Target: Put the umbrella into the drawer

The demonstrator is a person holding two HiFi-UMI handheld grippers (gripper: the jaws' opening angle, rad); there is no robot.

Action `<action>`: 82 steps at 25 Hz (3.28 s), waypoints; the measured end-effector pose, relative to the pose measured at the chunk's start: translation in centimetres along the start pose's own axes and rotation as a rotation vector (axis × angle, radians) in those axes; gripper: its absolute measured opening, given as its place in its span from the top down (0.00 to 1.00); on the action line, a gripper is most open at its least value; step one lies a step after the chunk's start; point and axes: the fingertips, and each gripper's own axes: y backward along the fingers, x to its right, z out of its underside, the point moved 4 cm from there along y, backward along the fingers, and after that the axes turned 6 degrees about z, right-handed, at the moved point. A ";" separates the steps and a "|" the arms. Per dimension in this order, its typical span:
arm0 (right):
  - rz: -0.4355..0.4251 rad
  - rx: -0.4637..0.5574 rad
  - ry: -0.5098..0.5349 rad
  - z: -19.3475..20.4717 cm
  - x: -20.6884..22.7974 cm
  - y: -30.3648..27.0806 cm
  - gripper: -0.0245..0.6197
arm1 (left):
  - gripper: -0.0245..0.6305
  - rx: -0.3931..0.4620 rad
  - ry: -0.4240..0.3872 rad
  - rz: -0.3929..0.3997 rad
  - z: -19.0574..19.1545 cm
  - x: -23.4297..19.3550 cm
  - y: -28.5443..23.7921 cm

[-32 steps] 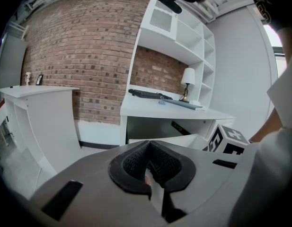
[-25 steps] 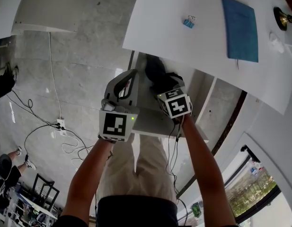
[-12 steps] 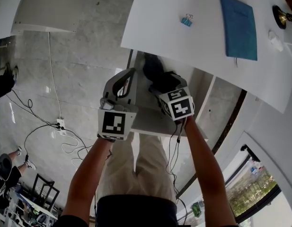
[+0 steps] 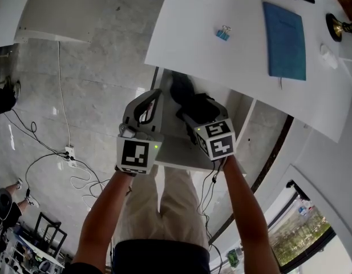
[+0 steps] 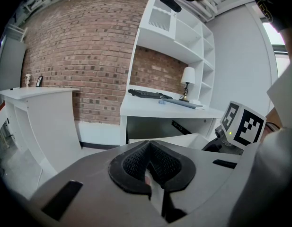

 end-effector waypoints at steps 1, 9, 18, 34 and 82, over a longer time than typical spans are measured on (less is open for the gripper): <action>0.003 0.003 -0.004 0.0 0.0 0.2 0.45 | 0.93 0.003 0.002 0.000 0.0 0.0 0.0; 0.072 0.046 0.006 -0.3 0.1 1.7 0.62 | 0.93 -0.028 -0.012 0.005 0.3 -0.1 0.0; 0.134 0.001 0.000 -1.2 -0.9 5.0 0.78 | 0.93 -0.071 -0.149 0.093 -2.1 1.9 0.2; 0.246 0.186 -0.143 -8.3 -3.1 20.9 0.96 | 0.93 -0.057 -0.129 0.118 -16.2 5.0 9.4; 0.480 0.846 -0.285 -19.1 -2.8 51.5 0.96 | 0.93 0.233 -0.140 0.174 -38.7 8.0 18.8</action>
